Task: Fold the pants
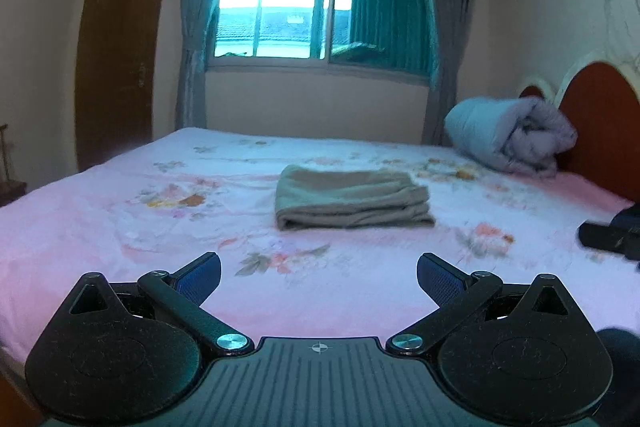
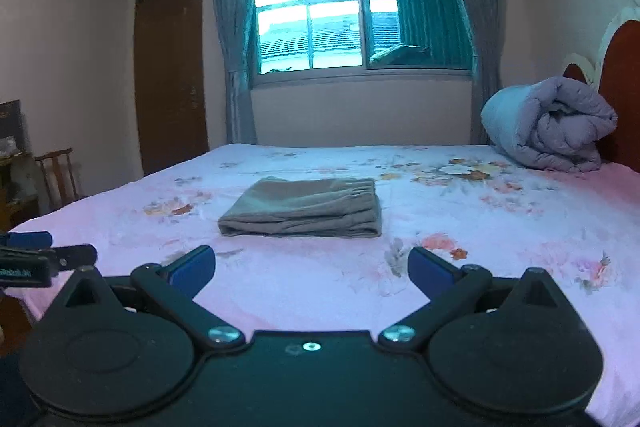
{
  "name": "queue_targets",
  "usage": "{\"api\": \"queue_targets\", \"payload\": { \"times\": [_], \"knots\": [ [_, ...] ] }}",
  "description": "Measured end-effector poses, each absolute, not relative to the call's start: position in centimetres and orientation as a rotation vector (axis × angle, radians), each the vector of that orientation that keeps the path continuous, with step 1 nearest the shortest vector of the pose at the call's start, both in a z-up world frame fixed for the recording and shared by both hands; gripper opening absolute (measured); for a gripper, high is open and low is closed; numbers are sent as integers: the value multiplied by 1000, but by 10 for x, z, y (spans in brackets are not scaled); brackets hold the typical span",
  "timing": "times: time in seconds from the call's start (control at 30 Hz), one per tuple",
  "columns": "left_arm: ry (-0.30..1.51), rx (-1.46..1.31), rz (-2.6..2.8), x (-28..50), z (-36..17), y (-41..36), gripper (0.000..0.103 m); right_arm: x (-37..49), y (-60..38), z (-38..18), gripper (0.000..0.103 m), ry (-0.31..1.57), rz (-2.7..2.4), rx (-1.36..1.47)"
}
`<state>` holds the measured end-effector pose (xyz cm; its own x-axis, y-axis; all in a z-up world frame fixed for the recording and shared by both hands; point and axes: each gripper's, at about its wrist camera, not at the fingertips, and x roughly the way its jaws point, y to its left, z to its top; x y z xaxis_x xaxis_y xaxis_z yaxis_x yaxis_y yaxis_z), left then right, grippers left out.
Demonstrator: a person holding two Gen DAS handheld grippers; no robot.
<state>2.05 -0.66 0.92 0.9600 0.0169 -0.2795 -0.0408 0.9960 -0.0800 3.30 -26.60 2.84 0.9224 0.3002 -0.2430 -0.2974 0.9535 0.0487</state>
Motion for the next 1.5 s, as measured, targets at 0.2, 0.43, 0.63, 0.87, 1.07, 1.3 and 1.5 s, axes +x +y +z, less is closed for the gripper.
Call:
{"api": "queue_targets", "payload": {
  "times": [0.2,0.43,0.63,0.87,1.07,1.3,1.5],
  "knots": [
    [343,-90,28,34,-6,-10,103,47,-258,12,97,328,294,16],
    [324,-134,22,28,-8,-4,103,44,-258,9,97,324,300,17],
    [310,-81,2,27,-6,-14,103,45,-257,9,97,332,296,18],
    [310,-93,-3,27,-7,-10,103,46,-258,9,97,334,297,18],
    [305,-86,-5,27,-7,-10,103,46,-258,9,97,334,298,15],
    [306,-82,-7,28,-7,-11,103,46,-259,8,97,333,298,16],
    [306,-84,-7,28,-7,-11,103,46,-259,8,97,333,299,15]
  ]
}}
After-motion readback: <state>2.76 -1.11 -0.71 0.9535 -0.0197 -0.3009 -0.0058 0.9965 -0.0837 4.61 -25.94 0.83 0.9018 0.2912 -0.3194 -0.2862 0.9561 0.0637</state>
